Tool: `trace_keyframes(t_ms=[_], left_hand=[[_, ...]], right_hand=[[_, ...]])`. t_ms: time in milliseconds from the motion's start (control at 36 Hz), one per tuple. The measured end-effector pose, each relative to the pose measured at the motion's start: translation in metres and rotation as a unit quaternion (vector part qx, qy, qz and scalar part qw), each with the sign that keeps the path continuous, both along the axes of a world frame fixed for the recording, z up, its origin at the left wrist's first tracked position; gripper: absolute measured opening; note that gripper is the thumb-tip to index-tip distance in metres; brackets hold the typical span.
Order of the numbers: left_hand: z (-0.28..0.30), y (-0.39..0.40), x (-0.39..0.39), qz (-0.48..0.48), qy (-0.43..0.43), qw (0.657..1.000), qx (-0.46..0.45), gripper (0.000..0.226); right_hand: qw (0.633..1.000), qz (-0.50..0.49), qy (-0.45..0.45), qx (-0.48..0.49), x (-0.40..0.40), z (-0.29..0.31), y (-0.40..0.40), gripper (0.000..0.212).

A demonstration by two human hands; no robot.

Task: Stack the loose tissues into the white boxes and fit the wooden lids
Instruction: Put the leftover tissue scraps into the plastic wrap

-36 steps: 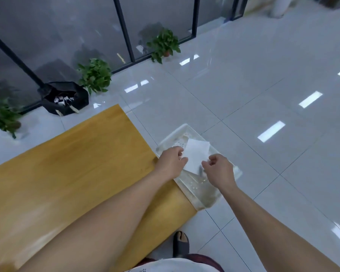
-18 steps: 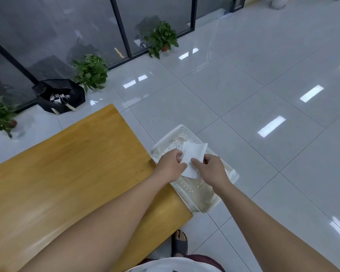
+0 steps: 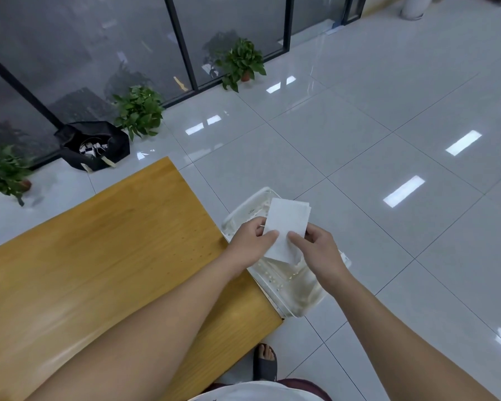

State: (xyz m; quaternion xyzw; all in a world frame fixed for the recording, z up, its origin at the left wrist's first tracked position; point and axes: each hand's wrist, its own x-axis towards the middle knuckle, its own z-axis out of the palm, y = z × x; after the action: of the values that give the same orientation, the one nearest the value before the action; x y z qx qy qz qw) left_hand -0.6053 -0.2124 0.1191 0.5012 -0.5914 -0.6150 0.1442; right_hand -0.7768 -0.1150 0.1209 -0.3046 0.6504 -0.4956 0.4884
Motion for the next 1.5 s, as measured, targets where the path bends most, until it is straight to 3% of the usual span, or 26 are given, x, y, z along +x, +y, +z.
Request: trace_keyframes(t_ms=[194, 333, 639, 750, 861, 1028, 1222, 1417, 1500], left_hand=[[0.003, 0.009, -0.008, 0.021, 0.016, 0.998, -0.062, 0.032], [0.000, 0.020, -0.015, 0.039, 0.009, 0.996, -0.077, 0.035], [-0.005, 0.035, -0.021, 0.049, 0.013, 0.998, -0.039, 0.048], [-0.003, 0.034, -0.021, 0.013, -0.018, 0.999, -0.047, 0.053], [-0.006, 0.030, -0.019, -0.019, -0.054, 0.995, -0.077, 0.042], [-0.001, 0.021, -0.012, -0.018, -0.038, 0.989, -0.143, 0.012], [0.015, 0.009, 0.006, 0.007, 0.027, 0.986, -0.166, 0.019], [0.008, 0.017, 0.008, 0.042, 0.055, 0.987, -0.145, 0.021], [0.001, 0.024, 0.006, 0.056, 0.058, 0.991, -0.108, 0.038]], right_hand=[[0.995, -0.008, 0.087, -0.054, 0.002, -0.004, 0.001, 0.022], [0.994, -0.004, 0.074, -0.076, 0.008, -0.006, 0.004, 0.036], [0.999, 0.009, 0.002, -0.031, 0.019, -0.008, 0.004, 0.032], [0.999, 0.005, 0.022, -0.023, 0.016, -0.009, 0.006, 0.029], [0.995, -0.002, 0.078, -0.058, 0.014, -0.004, 0.006, 0.030], [0.979, 0.003, 0.154, -0.132, 0.006, 0.014, 0.006, 0.025], [0.989, -0.041, 0.106, -0.090, -0.005, 0.004, 0.008, 0.025], [0.991, -0.045, 0.114, -0.055, -0.002, -0.022, 0.012, 0.026], [0.993, -0.041, 0.103, -0.044, 0.000, -0.027, 0.013, 0.032]])
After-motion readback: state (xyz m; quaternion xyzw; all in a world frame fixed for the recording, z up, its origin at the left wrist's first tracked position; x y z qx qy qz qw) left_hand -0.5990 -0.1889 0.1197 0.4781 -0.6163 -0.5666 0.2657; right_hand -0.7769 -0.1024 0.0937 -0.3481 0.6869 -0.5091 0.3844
